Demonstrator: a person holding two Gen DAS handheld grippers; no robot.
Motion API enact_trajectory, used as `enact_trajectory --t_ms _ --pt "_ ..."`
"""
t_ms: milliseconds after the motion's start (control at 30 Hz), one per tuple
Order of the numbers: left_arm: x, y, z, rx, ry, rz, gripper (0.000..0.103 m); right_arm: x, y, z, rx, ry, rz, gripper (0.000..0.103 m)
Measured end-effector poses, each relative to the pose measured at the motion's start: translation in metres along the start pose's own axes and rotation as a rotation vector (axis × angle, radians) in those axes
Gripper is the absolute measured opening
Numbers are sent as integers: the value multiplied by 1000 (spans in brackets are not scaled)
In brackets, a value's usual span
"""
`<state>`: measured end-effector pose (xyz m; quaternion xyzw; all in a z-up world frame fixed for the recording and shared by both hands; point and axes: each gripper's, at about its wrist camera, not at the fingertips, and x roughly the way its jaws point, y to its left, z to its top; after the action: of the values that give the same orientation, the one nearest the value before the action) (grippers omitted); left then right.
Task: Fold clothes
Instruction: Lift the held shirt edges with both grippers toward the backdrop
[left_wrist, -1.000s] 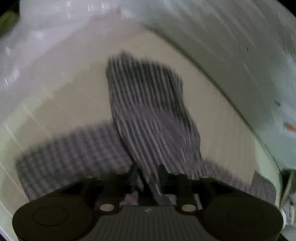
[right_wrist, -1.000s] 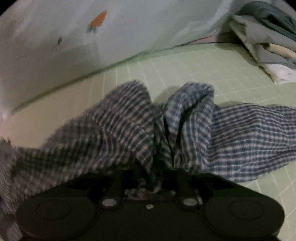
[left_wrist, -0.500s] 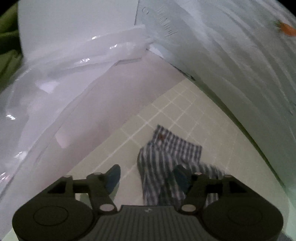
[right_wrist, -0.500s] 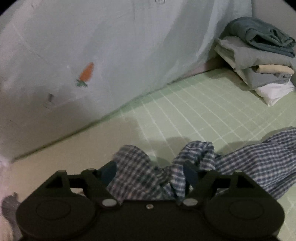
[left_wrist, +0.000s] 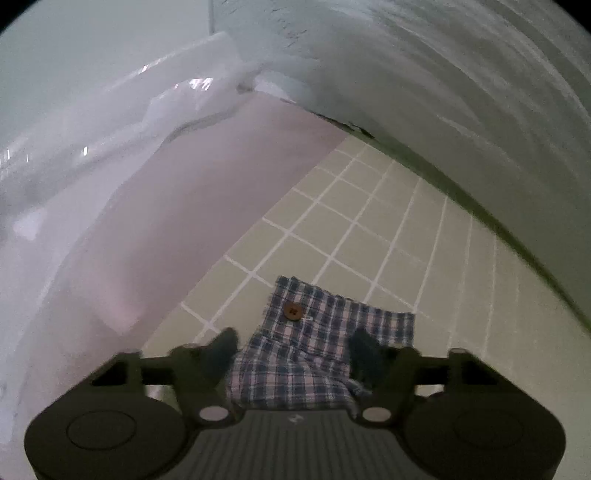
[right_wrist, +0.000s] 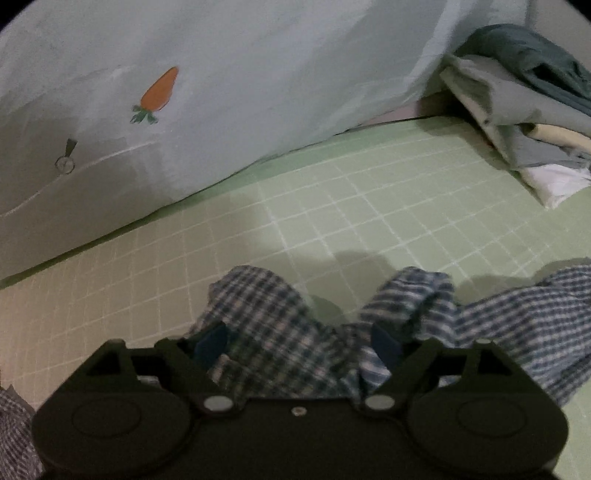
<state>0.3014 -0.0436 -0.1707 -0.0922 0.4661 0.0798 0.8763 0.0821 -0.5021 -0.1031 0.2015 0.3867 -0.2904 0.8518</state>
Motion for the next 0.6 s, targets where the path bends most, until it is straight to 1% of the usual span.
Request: enact_trajectory --t_ms 33,67,100,133,167,233,267,333,400,467,533,600 --pt "-1 -2 -1 19 -10 14 38 4 4 1 -7 9 0 86" --pt "-1 -3 -2 27 -15 15 28 9 7 2 -13 21 -5 86" --pt "-2 -2 -1 29 -17 9 23 14 8 3 -18 43 -20 86" --pt "-3 -2 -1 30 -19 3 22 19 10 4 -23 65 -36 81" --pt "-4 -1 -1 31 -21 -2 19 24 11 5 -29 85 -45 73" --pt "-5 0 1 32 -27 -11 16 30 11 7 -65 114 -11 11" --pt "-5 1 4 30 -33 -14 15 33 12 9 -86 120 1 5" --pt "-8 5 13 20 -68 -13 14 32 19 18 -142 97 21 3" --pt "-14 10 28 7 -124 4 14 30 30 32 -208 54 35 3" --pt "-23 19 48 -23 -200 32 14 28 49 54 -270 -9 41 2" --pt "-32 34 70 -77 -280 81 14 25 70 78 -327 -81 67 2" --pt "-38 50 87 -135 -341 123 16 22 97 105 -368 -178 94 2"
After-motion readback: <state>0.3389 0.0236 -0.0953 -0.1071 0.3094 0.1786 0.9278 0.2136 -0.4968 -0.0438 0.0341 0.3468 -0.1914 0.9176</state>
